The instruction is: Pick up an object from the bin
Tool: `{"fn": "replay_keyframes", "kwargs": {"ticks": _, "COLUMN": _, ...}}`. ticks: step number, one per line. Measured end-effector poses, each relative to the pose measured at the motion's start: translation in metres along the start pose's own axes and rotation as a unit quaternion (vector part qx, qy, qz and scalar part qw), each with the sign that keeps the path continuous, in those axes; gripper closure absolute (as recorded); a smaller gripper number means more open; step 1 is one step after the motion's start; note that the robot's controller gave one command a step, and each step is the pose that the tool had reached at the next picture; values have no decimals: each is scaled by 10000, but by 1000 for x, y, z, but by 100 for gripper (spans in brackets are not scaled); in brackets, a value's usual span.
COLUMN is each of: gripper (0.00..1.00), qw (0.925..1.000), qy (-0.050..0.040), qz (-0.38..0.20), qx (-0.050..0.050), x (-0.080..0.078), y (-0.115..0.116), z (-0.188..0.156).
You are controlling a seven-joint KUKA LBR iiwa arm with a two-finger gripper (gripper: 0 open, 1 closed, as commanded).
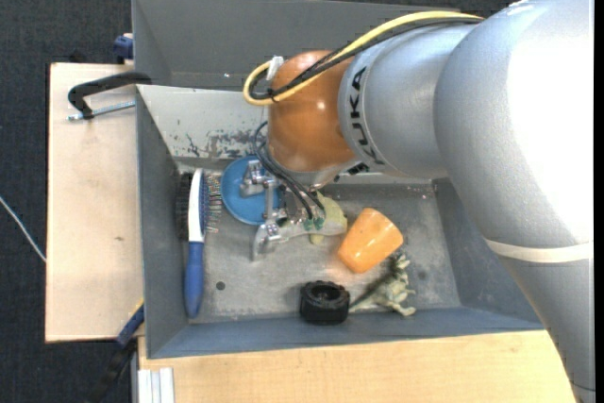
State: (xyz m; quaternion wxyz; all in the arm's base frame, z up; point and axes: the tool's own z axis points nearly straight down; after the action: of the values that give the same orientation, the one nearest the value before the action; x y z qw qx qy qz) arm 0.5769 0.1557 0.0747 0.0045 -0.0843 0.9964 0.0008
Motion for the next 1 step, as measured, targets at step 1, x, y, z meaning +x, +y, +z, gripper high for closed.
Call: {"fn": "replay_keyframes", "kwargs": {"ticks": 1, "gripper": 0, "qw": 10000, "qy": 15, "qz": 1, "qx": -3, "x": -2, "y": 1, "z": -2}}
